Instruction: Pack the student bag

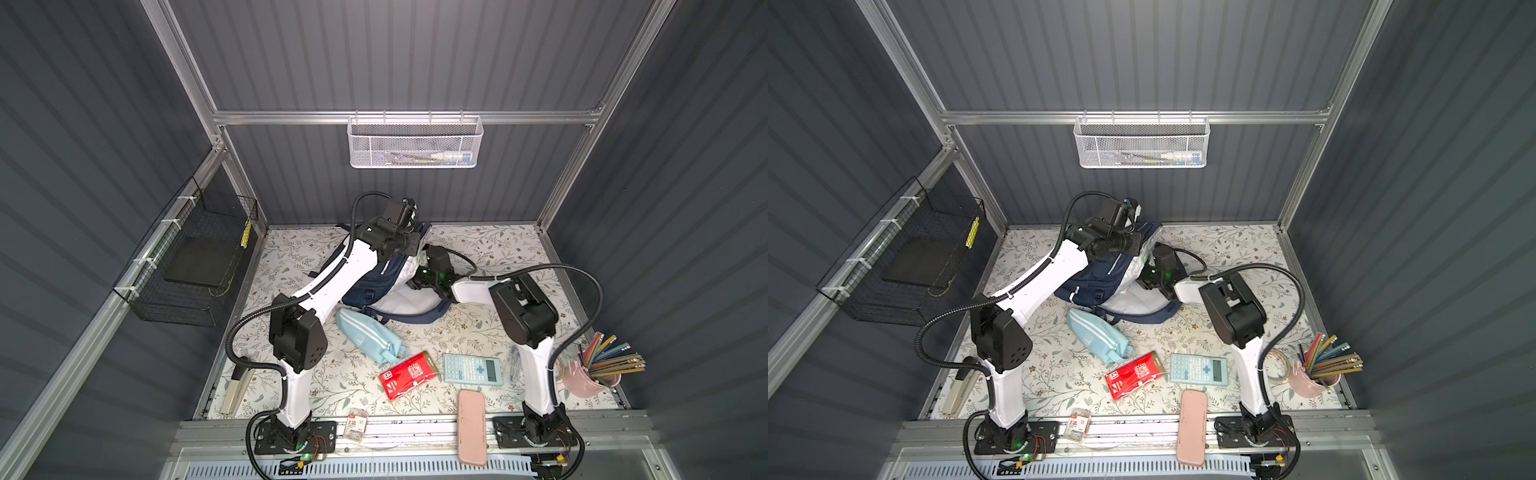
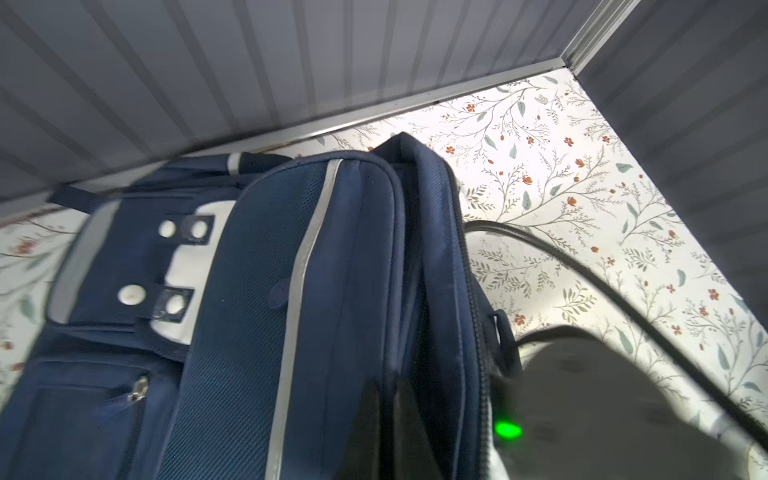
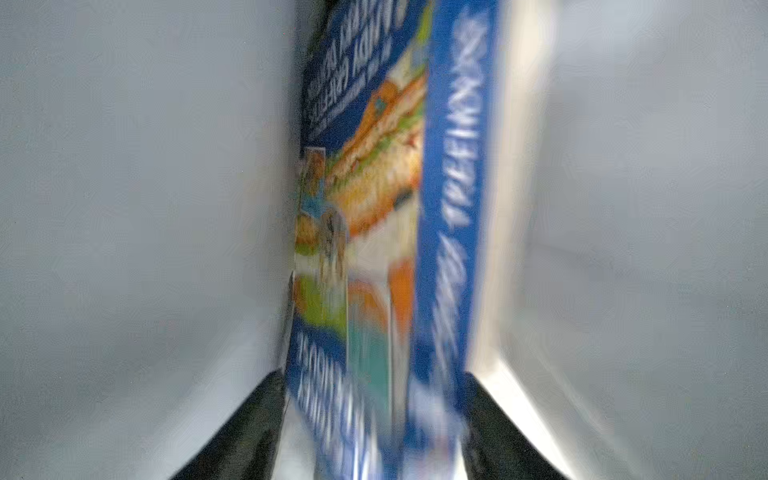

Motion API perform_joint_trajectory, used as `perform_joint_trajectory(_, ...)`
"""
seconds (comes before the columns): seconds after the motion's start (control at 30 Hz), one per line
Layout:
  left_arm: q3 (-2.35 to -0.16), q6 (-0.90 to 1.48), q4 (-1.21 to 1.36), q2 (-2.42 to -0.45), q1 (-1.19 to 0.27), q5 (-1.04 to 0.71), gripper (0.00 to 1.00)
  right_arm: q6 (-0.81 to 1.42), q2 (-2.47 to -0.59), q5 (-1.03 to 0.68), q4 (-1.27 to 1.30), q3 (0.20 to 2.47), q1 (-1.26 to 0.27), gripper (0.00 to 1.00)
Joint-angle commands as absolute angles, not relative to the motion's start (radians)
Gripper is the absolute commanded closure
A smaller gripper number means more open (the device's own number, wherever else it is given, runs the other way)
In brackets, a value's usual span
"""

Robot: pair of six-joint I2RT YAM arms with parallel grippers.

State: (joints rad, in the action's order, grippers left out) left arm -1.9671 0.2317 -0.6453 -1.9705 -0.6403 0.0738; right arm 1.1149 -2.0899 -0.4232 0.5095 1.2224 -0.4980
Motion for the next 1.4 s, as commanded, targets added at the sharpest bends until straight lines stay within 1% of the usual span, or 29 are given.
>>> perform_joint_trajectory(0.0,-1.955,0.277,-0.537,-1.981,-0.629,0.031,1.0,1.008,-1.939,-0.472,0.45,1.107,-0.422,0.3)
perform_joint_trajectory(0.07,-1.92,0.301,-0.51,-1.99,-0.629,-0.001,1.0,0.97,-1.85,-0.485,0.4,1.006,-0.382,0.29)
perform_joint_trajectory(0.13,-1.863,0.332,-0.466,-1.996,-0.629,-0.037,0.96,0.94,-1.772,-0.5,0.336,0.922,-0.34,0.29)
perform_joint_trajectory(0.17,-1.841,0.349,-0.453,-2.0,-0.629,-0.053,0.92,0.931,-1.735,-0.499,0.324,0.878,-0.328,0.31)
perform_joint_trajectory(0.2,-1.825,0.357,-0.443,-2.007,-0.629,-0.065,0.85,0.91,-1.686,-0.487,0.306,0.832,-0.323,0.32)
perform_joint_trajectory(0.27,-1.803,0.37,-0.439,-2.01,-0.628,-0.067,0.75,0.839,-1.59,-0.437,0.21,0.78,-0.336,0.33)
perform_joint_trajectory(0.37,-1.782,0.377,-0.434,-1.982,-0.625,-0.076,0.47,0.737,-1.451,-0.35,0.061,0.739,-0.403,0.32)
perform_joint_trajectory(0.43,-1.763,0.388,-0.442,-1.945,-0.614,-0.092,0.23,0.7,-1.378,-0.288,-0.003,0.732,-0.46,0.31)
perform_joint_trajectory(0.47,-1.747,0.393,-0.451,-1.923,-0.605,-0.094,0.16,0.696,-1.353,-0.267,-0.017,0.73,-0.483,0.31)
perform_joint_trajectory(0.5,-1.715,0.409,-0.461,-1.892,-0.587,-0.095,0.12,0.698,-1.33,-0.247,-0.02,0.725,-0.51,0.31)
perform_joint_trajectory(0.57,-1.602,0.459,-0.432,-1.818,-0.534,-0.129,0.11,0.705,-1.32,-0.223,0.01,0.723,-0.557,0.31)
perform_joint_trajectory(0.67,-1.336,0.564,-0.283,-1.685,-0.435,-0.195,0.14,0.75,-1.422,-0.27,0.093,0.75,-0.576,0.31)
perform_joint_trajectory(0.77,-1.204,0.554,-0.304,-1.607,-0.411,-0.103,0.16,0.765,-1.566,-0.307,0.161,0.823,-0.597,0.31)
perform_joint_trajectory(0.9,-1.075,0.539,-0.31,-1.544,-0.411,-0.001,0.16,0.78,-1.729,-0.294,0.17,0.925,-0.596,0.32)
perform_joint_trajectory(1.0,-1.025,0.554,-0.288,-1.562,-0.411,0.0,0.15,0.822,-1.817,-0.306,0.202,0.953,-0.538,0.37)
perform_joint_trajectory(1.03,-1.019,0.554,-0.27,-1.586,-0.411,-0.005,0.15,0.811,-1.828,-0.279,0.191,0.965,-0.521,0.39)
perform_joint_trajectory(1.1,-1.033,0.538,-0.24,-1.646,-0.411,-0.022,0.15,0.761,-1.825,-0.188,0.121,0.996,-0.506,0.4)
perform_joint_trajectory(1.23,-1.079,0.541,-0.201,-1.733,-0.423,-0.057,0.15,0.735,-1.819,-0.166,0.072,1.014,-0.452,0.4)
perform_joint_trajectory(1.3,-1.093,0.547,-0.193,-1.753,-0.437,-0.064,0.15,0.699,-1.779,-0.131,0.049,1.003,-0.46,0.38)
perform_joint_trajectory(1.37,-1.092,0.554,-0.213,-1.759,-0.446,-0.051,0.15,0.654,-1.727,-0.097,0.038,0.984,-0.502,0.36)
